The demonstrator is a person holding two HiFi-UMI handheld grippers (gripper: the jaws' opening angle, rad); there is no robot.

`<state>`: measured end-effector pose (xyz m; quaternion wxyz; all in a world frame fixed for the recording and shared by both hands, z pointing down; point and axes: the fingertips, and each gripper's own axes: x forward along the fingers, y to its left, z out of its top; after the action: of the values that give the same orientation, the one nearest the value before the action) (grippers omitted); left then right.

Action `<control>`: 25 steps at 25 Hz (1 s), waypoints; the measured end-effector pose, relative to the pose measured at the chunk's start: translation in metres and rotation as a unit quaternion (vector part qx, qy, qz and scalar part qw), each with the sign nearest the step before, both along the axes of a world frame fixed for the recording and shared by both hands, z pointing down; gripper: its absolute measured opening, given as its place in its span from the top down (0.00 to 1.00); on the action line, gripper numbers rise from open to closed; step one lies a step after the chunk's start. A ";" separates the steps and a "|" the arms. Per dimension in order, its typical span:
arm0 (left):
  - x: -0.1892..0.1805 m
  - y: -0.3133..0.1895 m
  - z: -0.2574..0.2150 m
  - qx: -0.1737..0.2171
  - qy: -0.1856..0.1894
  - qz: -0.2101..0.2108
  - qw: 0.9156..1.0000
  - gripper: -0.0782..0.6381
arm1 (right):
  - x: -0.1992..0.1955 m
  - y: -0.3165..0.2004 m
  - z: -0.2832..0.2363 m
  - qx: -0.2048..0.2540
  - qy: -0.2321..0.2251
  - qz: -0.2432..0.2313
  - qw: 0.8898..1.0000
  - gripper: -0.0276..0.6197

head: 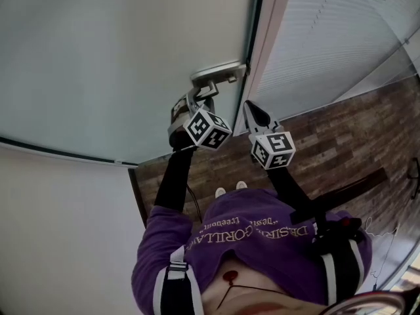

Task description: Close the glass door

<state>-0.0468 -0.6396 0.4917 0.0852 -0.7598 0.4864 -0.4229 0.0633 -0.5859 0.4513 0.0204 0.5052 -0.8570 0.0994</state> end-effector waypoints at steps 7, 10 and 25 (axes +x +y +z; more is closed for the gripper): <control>-0.001 0.000 0.000 -0.009 0.006 0.001 1.000 0.67 | -0.003 0.000 -0.004 0.006 0.002 -0.003 1.000 0.97; 0.000 0.000 0.001 -0.018 0.007 -0.001 1.000 0.67 | 0.000 0.002 -0.008 0.011 0.004 -0.002 1.000 0.97; -0.005 0.007 -0.008 0.067 -0.071 0.007 0.995 0.67 | 0.005 0.006 -0.007 0.011 0.002 0.007 1.000 0.97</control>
<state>-0.0514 -0.6325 0.4835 0.1729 -0.7236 0.5012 -0.4419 0.0680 -0.5797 0.4438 0.0156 0.5115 -0.8545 0.0890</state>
